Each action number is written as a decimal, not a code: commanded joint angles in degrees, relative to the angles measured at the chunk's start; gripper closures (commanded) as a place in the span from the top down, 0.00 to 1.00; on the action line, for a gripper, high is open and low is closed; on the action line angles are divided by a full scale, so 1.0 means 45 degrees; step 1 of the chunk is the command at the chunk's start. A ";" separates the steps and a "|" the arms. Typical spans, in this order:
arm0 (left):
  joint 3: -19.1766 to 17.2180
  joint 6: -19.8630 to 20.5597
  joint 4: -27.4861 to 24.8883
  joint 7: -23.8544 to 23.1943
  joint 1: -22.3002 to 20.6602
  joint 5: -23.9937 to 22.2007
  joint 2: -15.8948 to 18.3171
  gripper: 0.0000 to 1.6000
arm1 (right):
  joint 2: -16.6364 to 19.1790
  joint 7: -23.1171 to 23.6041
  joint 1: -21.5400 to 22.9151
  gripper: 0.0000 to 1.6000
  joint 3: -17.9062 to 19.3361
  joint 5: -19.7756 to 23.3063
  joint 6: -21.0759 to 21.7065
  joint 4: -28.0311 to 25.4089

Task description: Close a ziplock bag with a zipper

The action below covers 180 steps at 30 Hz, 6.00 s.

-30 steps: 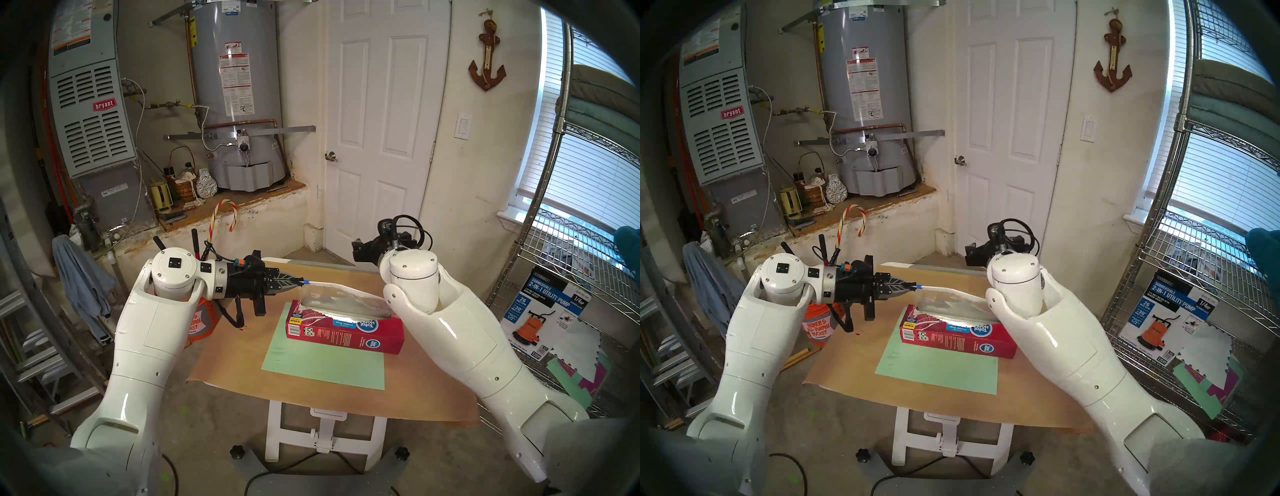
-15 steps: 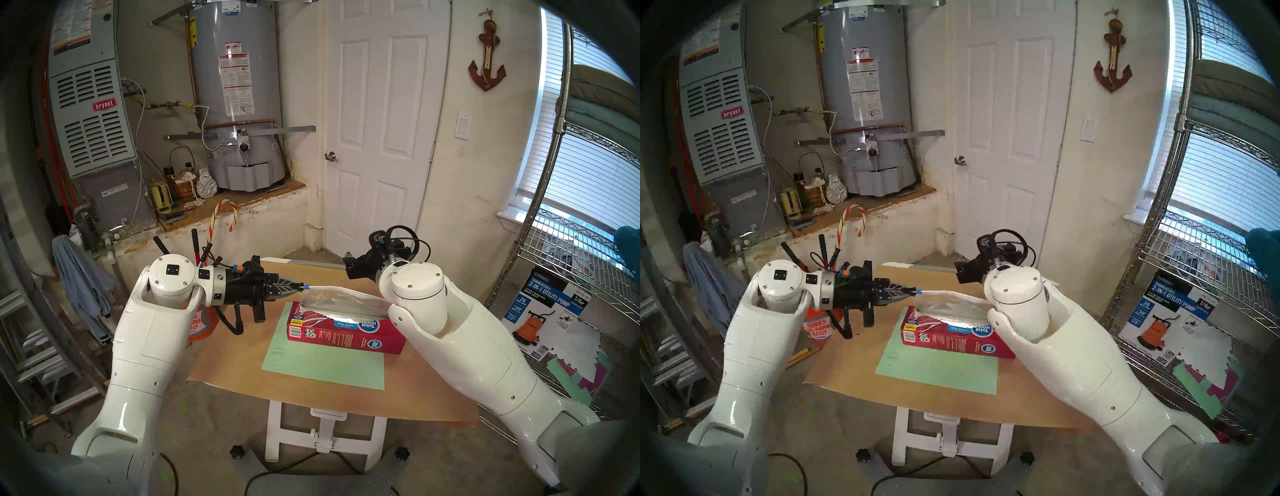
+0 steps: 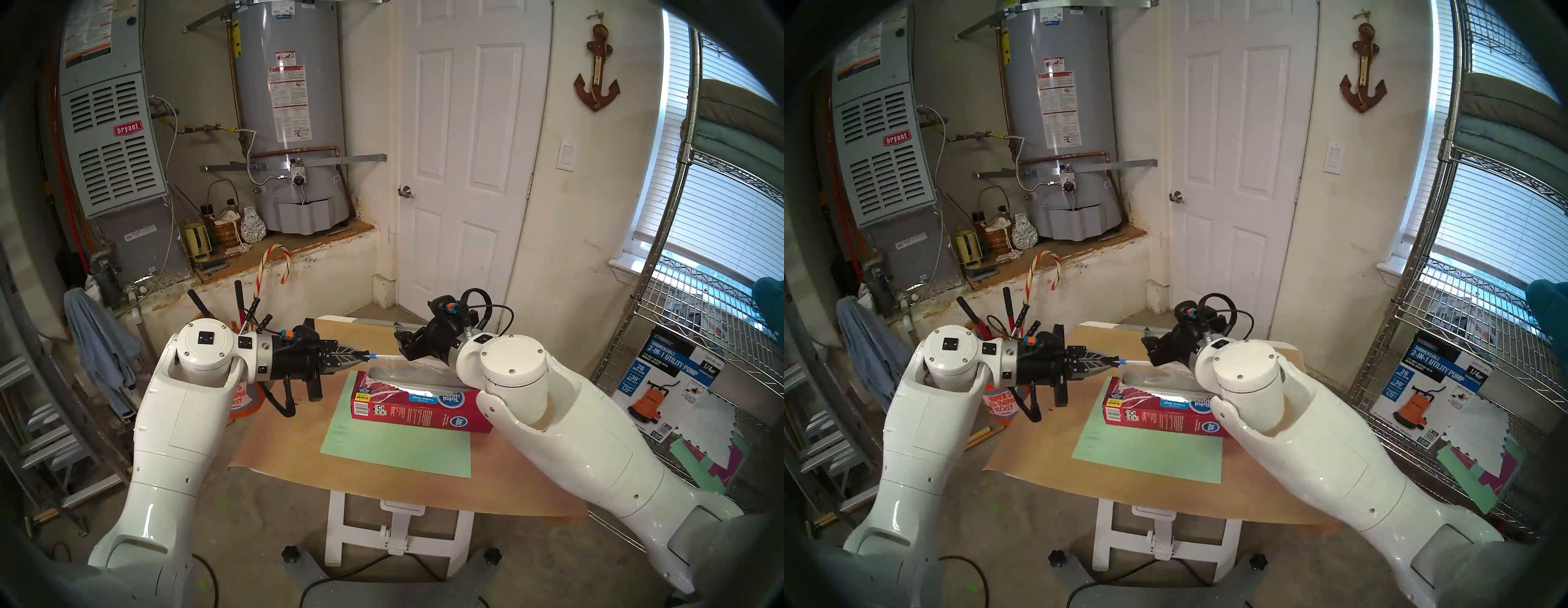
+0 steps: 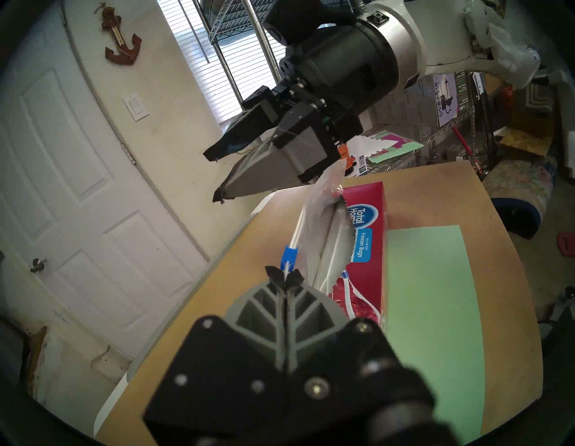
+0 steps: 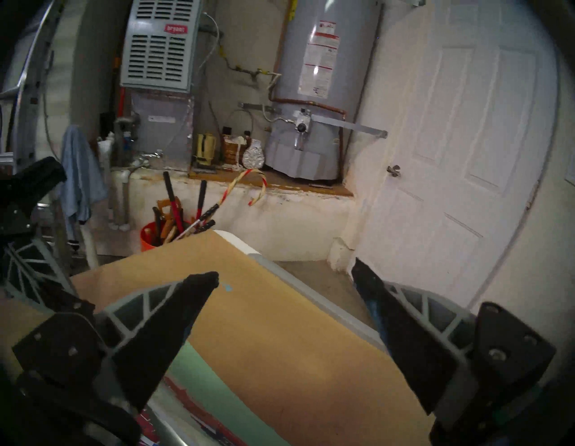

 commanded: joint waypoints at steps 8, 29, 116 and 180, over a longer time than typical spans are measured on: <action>-0.0260 0.0135 -0.0475 -0.0096 -0.0125 -0.0177 0.0043 0.00 | 0.1953 0.3362 0.0403 1.00 -0.0089 0.0774 -0.2920 -0.0351; -0.0175 0.0034 0.0260 -0.0362 -0.1018 -0.0029 0.0234 0.00 | 0.2221 0.4883 -0.0462 1.00 -0.0788 -0.1124 -0.6132 -0.0164; -0.0085 -0.0610 0.1692 -0.1343 -0.2023 0.0119 0.0009 0.00 | -0.0807 0.7350 0.2694 1.00 -0.1911 -0.2571 -0.3947 0.2219; -0.0196 -0.0484 0.1773 -0.1593 -0.2128 0.0307 -0.0159 0.00 | -0.0128 0.9175 0.2868 0.65 -0.1812 -0.2875 -0.3361 0.3194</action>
